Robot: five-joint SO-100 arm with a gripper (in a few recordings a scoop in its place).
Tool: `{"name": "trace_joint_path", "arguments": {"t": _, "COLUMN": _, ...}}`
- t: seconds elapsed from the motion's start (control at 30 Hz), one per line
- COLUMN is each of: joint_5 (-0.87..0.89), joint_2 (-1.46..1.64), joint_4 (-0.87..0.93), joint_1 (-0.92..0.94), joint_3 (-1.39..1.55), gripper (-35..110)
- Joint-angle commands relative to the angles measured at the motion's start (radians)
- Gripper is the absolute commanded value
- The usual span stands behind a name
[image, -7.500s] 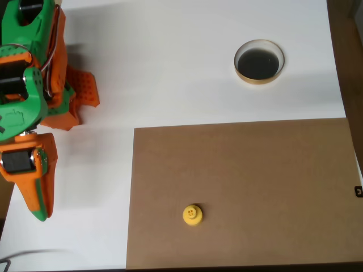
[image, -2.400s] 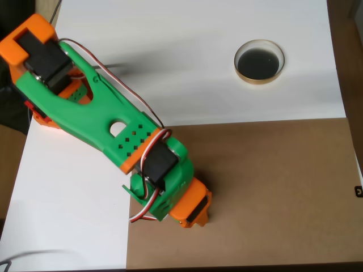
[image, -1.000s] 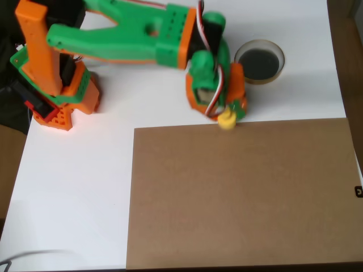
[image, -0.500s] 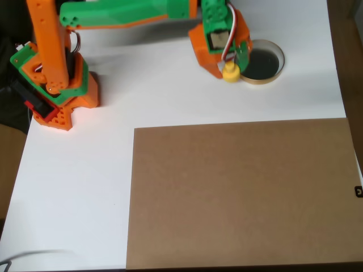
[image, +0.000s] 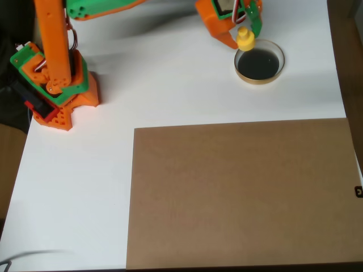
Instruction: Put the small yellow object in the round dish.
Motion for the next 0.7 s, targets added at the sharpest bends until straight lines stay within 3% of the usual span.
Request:
{"name": "trace_joint_path", "arguments": {"t": 0.0, "joint_5": -0.005, "joint_2": 0.002, "joint_4": -0.006, "joint_1": -0.021, "joint_3": -0.081, "gripper": 0}}
{"name": "trace_joint_path", "arguments": {"t": 0.67, "joint_5": 0.072, "joint_2": -0.15, "joint_4": -0.081, "joint_1": -0.031, "joint_3": -0.153, "gripper": 0}}
